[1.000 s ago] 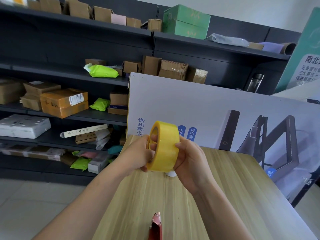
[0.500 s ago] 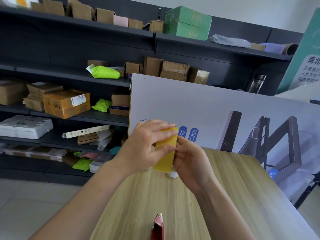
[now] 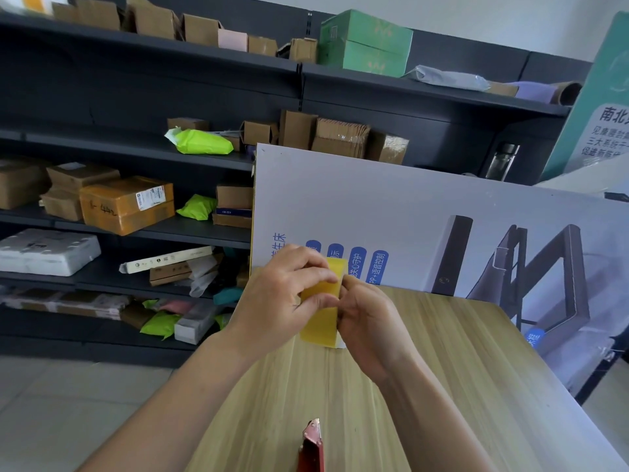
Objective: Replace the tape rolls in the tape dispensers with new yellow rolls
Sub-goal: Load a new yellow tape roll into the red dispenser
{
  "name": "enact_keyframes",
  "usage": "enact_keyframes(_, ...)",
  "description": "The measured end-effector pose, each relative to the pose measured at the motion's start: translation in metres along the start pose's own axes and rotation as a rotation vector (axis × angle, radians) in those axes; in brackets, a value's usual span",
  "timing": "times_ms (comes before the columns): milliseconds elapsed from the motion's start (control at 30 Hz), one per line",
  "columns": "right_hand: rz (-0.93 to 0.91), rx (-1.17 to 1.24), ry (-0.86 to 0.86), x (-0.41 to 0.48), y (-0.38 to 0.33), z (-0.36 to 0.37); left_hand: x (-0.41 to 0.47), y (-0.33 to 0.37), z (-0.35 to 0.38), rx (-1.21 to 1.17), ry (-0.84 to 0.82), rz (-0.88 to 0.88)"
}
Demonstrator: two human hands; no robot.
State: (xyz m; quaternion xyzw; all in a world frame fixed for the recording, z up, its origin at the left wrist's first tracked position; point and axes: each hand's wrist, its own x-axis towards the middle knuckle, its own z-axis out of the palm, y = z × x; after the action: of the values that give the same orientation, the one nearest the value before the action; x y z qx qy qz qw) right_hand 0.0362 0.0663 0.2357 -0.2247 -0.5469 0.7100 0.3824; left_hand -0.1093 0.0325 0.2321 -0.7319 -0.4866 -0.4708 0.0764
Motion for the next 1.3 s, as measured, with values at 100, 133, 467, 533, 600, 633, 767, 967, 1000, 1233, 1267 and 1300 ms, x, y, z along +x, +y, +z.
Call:
enact_keyframes(100,0.011,-0.009,0.001,0.000,0.003,0.000,-0.001,-0.003,0.002,-0.030,-0.029,-0.028)
enact_keyframes(133,0.016,-0.010,0.005,0.000,0.004,0.000,-0.002,-0.004,0.003,-0.043,-0.044,-0.032)
enact_keyframes(467,0.063,-0.071,0.005,0.000,0.010,-0.004,-0.007,-0.011,0.005,-0.038,-0.089,-0.013)
enact_keyframes(533,0.062,-0.073,-0.011,0.000,0.012,-0.005,-0.008,-0.012,0.004,-0.058,-0.069,-0.003)
enact_keyframes(600,0.069,-0.092,-0.007,0.001,0.013,-0.007,-0.008,-0.011,0.004,-0.060,-0.058,0.004)
enact_keyframes(633,0.074,-0.105,-0.001,0.001,0.013,-0.008,-0.007,-0.011,0.004,-0.045,-0.057,0.014)
enact_keyframes(767,0.080,-0.130,-0.021,0.000,0.014,-0.010,-0.004,-0.010,0.005,0.066,-0.073,0.062)
enact_keyframes(967,0.086,-0.145,-0.051,0.001,0.021,-0.015,-0.008,-0.009,0.013,0.150,-0.076,0.035)
enact_keyframes(1000,0.077,-0.218,-0.050,0.000,0.022,-0.015,-0.009,-0.010,0.014,0.142,-0.059,0.004)
enact_keyframes(1233,0.070,-0.518,0.064,-0.005,0.027,-0.019,-0.018,-0.021,0.024,0.035,0.019,-0.243)
enact_keyframes(1267,0.054,-0.549,0.101,-0.005,0.025,-0.020,-0.020,-0.023,0.026,-0.010,0.022,-0.312)
enact_keyframes(1300,0.040,-0.589,0.129,-0.005,0.025,-0.020,-0.020,-0.025,0.025,-0.072,0.011,-0.397)
